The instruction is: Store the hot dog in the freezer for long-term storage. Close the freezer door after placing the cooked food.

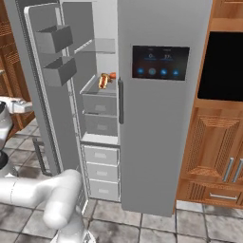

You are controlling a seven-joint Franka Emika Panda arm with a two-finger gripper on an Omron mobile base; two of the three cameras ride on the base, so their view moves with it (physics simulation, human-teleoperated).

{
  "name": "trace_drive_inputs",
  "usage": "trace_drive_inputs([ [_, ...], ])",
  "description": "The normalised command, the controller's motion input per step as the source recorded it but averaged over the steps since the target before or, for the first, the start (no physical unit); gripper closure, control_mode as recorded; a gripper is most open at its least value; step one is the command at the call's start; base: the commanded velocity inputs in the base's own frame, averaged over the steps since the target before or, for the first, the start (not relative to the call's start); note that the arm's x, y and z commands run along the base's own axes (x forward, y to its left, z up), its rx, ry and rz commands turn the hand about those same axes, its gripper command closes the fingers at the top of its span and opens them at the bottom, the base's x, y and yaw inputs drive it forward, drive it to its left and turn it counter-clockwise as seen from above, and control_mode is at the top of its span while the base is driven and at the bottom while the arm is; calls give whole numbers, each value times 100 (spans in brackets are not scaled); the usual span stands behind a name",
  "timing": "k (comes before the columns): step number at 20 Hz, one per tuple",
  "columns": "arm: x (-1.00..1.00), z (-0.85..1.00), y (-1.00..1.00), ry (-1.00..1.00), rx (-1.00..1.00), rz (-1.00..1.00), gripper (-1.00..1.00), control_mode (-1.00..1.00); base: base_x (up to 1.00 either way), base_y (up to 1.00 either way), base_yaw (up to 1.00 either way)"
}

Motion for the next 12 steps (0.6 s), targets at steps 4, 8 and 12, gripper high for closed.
trace_drive_inputs([
  [4, 33, 0, -41, 0, 1, 3, -100, -100, 0, 0, 0],
  [8, 33, 0, -51, 0, 1, 6, -100, -100, 0, 0, 0],
  [12, 31, 0, -84, 0, 5, 16, -100, -100, 0, 0, 0],
])
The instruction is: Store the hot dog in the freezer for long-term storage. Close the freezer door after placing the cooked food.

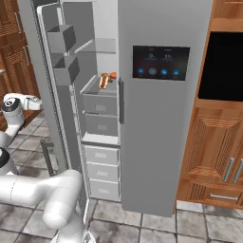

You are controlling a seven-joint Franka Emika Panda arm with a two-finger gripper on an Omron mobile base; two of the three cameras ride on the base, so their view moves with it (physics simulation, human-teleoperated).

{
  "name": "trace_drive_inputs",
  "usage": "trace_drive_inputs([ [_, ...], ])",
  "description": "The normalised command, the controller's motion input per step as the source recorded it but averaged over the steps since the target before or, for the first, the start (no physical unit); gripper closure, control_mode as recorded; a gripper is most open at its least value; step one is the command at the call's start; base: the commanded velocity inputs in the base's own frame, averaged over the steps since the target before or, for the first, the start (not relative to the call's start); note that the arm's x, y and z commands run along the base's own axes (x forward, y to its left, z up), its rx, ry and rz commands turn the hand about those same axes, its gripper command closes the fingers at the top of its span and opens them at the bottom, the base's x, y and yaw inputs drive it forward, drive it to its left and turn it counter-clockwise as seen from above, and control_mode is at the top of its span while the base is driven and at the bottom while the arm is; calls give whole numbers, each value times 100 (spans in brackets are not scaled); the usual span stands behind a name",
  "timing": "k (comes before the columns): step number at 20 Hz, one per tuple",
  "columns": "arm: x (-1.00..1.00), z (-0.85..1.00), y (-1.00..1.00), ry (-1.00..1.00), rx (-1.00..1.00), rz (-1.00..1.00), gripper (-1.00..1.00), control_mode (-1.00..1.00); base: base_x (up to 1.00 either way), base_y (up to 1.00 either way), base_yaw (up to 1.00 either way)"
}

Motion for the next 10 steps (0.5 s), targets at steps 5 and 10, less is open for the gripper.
trace_drive_inputs([
  [5, 13, 0, -98, -3, 9, 26, -100, -100, 0, 0, 0],
  [10, 13, 0, -84, -3, 5, 28, -100, -100, 0, 0, 0],
])
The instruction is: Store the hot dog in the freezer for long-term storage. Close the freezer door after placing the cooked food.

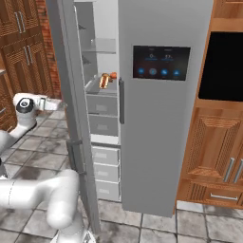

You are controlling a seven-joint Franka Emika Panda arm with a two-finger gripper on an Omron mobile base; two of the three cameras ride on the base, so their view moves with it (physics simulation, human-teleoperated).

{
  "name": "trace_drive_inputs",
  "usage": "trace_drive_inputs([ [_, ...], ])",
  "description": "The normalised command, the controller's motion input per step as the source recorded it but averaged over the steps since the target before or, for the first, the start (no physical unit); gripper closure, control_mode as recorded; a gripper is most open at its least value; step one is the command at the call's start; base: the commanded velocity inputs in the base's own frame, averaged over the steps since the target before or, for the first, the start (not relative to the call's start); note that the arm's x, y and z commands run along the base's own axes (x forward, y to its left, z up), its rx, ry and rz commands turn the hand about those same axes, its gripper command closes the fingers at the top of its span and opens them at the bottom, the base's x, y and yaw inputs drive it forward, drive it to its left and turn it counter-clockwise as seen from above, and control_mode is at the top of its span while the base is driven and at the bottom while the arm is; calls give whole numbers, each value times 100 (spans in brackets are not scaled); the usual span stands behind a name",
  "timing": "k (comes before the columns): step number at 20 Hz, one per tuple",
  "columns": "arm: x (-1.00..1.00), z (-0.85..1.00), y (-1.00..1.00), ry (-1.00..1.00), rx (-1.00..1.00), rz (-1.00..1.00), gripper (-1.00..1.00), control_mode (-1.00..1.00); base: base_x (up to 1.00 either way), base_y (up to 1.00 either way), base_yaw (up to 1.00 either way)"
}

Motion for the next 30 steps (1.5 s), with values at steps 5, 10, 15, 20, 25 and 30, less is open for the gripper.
trace_drive_inputs([
  [5, 9, 0, -78, -3, 9, 29, -100, -100, 0, 0, 0],
  [10, 21, 1, -46, 2, 8, 21, -100, -100, 0, 0, 0],
  [15, 15, 9, -29, 5, 8, 19, -100, -100, 0, 0, 0],
  [20, 17, 35, -28, 2, 17, 22, -100, -100, 0, 0, 0],
  [25, 31, 36, -11, 0, 29, 26, -100, -100, 0, 0, 0],
  [30, 36, 46, -1, 1, 29, 23, -100, -100, 0, 0, 0],
])
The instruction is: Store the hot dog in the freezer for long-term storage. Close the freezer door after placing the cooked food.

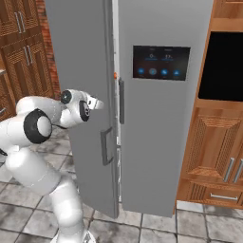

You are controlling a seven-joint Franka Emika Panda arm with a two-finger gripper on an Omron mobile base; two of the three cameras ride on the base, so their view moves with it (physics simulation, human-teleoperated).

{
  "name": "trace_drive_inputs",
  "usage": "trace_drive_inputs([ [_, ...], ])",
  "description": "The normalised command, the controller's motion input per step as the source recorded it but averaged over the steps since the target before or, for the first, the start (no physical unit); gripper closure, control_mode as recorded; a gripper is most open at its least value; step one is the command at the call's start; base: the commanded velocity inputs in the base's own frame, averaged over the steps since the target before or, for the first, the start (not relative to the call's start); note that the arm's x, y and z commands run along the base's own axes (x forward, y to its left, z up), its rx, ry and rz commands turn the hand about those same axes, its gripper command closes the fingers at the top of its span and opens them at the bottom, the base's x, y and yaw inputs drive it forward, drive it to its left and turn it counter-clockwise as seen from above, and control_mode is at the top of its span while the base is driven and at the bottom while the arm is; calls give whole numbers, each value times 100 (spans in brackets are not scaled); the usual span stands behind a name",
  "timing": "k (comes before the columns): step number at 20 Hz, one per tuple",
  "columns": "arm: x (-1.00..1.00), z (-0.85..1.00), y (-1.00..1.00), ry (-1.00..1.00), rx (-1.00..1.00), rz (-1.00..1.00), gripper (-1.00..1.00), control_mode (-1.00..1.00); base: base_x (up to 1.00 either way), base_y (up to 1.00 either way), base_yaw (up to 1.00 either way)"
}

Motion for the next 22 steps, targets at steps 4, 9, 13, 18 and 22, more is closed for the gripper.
trace_drive_inputs([
  [4, 43, 55, -6, 7, 30, 24, -100, -100, 0, 0, 0],
  [9, 17, 31, 0, 6, 1, 8, -100, -100, 0, 0, 0],
  [13, 1, 42, 4, 3, -18, 0, -100, -100, 0, 0, 0],
  [18, 10, 34, 0, 5, -16, 0, -100, -100, 0, 0, 0],
  [22, 4, 22, 0, 7, -9, 0, -100, -100, 0, 0, 0],
])
